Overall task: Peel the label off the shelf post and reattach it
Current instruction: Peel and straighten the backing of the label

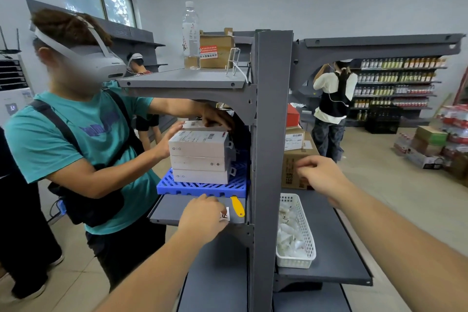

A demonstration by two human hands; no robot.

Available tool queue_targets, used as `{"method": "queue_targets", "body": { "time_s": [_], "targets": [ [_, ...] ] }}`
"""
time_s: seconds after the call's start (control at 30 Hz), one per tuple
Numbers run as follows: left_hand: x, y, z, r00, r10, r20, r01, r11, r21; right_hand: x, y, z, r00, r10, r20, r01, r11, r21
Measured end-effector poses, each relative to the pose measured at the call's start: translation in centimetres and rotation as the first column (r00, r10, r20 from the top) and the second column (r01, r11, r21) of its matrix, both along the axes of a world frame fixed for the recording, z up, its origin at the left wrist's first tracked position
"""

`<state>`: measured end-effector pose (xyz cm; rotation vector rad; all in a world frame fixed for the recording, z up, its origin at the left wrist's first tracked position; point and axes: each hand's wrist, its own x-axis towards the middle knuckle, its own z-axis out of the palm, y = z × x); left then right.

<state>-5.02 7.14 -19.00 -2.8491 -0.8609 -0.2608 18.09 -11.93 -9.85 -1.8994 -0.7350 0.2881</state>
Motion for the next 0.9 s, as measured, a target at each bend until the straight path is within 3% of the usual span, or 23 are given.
{"method": "queue_targets", "body": {
  "time_s": [0.2,0.63,0.77,0.9],
  "targets": [
    [0.0,0.1,-2.0,0.998,0.005,-0.062,-0.002,0.999,0.051,-0.4,-0.8,0.4,1.0,0.001,-0.016,0.0,1.0,0.022],
    [-0.3,0.1,-2.4,0.994,0.066,0.089,-0.058,0.995,-0.082,-1.9,-1.4,0.9,0.998,0.025,-0.05,-0.022,0.997,0.07],
    [-0.5,-0.5,-1.6,0.95,0.159,0.268,-0.096,0.967,-0.235,-2.0,-1.7,1.4,0.998,0.031,-0.063,-0.026,0.996,0.08],
    [-0.7,-2.3,0.9,0.773,0.314,0.552,0.036,0.846,-0.532,-2.3,-1.9,1.5,0.998,0.042,-0.056,-0.037,0.996,0.087]
  ]
}}
